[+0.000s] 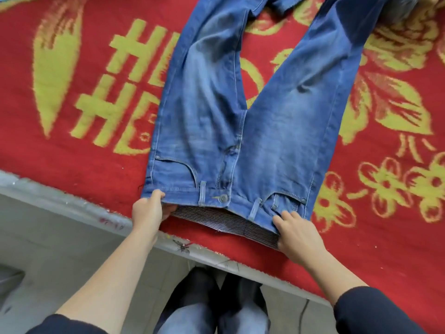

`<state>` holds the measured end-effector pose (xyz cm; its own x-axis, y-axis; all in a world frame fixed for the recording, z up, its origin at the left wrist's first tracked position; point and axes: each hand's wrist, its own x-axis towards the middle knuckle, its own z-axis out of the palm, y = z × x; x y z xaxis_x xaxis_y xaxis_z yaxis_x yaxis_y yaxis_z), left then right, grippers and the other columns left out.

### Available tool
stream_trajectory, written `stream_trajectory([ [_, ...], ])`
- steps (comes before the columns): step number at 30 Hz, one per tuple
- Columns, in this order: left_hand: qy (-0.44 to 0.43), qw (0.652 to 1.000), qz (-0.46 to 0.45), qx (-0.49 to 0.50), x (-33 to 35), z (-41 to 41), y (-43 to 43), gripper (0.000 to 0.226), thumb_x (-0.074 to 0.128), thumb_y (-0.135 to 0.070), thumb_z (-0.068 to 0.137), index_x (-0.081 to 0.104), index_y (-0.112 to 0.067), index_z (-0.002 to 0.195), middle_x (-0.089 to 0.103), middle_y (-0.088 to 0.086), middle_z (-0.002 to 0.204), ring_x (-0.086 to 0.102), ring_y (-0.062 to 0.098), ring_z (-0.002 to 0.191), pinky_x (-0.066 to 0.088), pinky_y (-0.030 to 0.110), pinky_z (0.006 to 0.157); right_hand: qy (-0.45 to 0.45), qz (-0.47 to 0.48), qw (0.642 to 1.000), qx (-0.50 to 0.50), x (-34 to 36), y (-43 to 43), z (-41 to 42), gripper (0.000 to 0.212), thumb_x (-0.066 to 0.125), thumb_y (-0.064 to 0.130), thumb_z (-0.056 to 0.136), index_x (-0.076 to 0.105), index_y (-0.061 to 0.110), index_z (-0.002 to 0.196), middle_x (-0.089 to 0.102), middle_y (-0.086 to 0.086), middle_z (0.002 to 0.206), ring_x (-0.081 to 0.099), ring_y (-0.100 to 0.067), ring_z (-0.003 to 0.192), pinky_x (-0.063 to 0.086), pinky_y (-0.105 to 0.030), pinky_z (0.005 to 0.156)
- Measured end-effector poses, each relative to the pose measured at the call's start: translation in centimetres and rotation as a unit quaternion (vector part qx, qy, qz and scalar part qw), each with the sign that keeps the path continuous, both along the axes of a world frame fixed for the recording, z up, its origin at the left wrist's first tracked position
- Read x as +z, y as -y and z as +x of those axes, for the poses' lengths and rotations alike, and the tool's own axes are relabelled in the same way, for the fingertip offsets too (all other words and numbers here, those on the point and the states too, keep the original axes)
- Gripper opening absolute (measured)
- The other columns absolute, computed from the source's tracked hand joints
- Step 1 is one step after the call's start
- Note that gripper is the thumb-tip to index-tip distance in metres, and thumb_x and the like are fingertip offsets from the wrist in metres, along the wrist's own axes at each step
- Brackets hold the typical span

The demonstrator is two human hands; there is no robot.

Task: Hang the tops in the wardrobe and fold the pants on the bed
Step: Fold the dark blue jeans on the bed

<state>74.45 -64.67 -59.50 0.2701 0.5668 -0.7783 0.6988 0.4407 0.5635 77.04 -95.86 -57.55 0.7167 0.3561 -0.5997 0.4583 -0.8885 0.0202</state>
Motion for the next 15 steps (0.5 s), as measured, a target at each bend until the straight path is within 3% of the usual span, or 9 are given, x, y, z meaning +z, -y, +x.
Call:
stream_trajectory([
  [2,-0.040,0.998,0.008,-0.055,-0.2,-2.1,-0.5,0.012,0.060,-0.015,0.083,0.060,-0.007,0.075,0.068,0.006,0.060,0.067,0.019,0.062,0.049,0.029,0.060,-0.038,-0.004,0.999,0.018,-0.2,0.9,-1.4,0.027,0.046,0.021,0.083,0.052,0.019,0.110,0.052,-0.002,0.112,0.049,-0.026,0.107,0.043,-0.036,0.074],
  [5,-0.120,0.989,-0.032,-0.079,-0.6,-3.5,-0.9,0.022,0.066,-0.029,0.085,0.058,-0.010,0.077,0.067,0.004,0.070,0.065,0.018,0.063,0.050,0.029,0.058,-0.054,-0.011,0.998,0.023,-1.0,0.9,-2.6,0.044,0.042,0.044,0.084,0.043,0.018,0.119,0.046,-0.002,0.120,0.044,-0.026,0.113,0.038,-0.037,0.085],
  [8,-0.173,0.978,-0.008,-0.121,-1.0,-2.7,-1.3,0.047,0.067,-0.047,0.080,0.058,-0.005,0.099,0.068,0.008,0.083,0.065,0.021,0.068,0.054,0.033,0.061,-0.023,-0.035,0.999,0.010,-1.4,-0.2,-3.1,0.071,0.049,0.059,0.079,0.037,0.014,0.133,0.045,-0.006,0.124,0.045,-0.029,0.113,0.039,-0.041,0.086],
  [11,-0.141,0.985,0.019,-0.094,-1.5,-2.7,-1.0,0.070,0.067,-0.045,0.083,0.042,-0.007,0.135,0.065,0.012,0.108,0.066,0.024,0.082,0.057,0.039,0.074,-0.005,-0.046,0.999,-0.005,-1.6,-2.1,-3.3,0.061,0.057,0.038,0.074,0.045,0.007,0.126,0.053,-0.010,0.112,0.053,-0.031,0.102,0.044,-0.039,0.079],
  [13,-0.111,0.988,0.061,-0.091,-1.6,-3.3,-0.9,0.066,0.063,-0.042,0.088,0.041,-0.007,0.139,0.057,0.012,0.127,0.064,0.020,0.085,0.054,0.040,0.086,-0.013,-0.044,0.999,-0.008,-1.5,-3.1,-2.9,0.044,0.051,0.023,0.076,0.044,0.009,0.118,0.054,-0.009,0.111,0.054,-0.029,0.101,0.043,-0.035,0.076],
  [15,-0.064,0.991,0.089,-0.071,-1.4,-3.6,-0.9,0.059,0.059,-0.039,0.091,0.042,-0.008,0.139,0.049,0.011,0.138,0.060,0.013,0.082,0.053,0.037,0.086,-0.028,-0.029,0.999,-0.015,-1.1,-3.7,-2.0,0.031,0.050,0.015,0.078,0.043,0.013,0.109,0.057,-0.009,0.109,0.057,-0.029,0.100,0.039,-0.034,0.069],
])
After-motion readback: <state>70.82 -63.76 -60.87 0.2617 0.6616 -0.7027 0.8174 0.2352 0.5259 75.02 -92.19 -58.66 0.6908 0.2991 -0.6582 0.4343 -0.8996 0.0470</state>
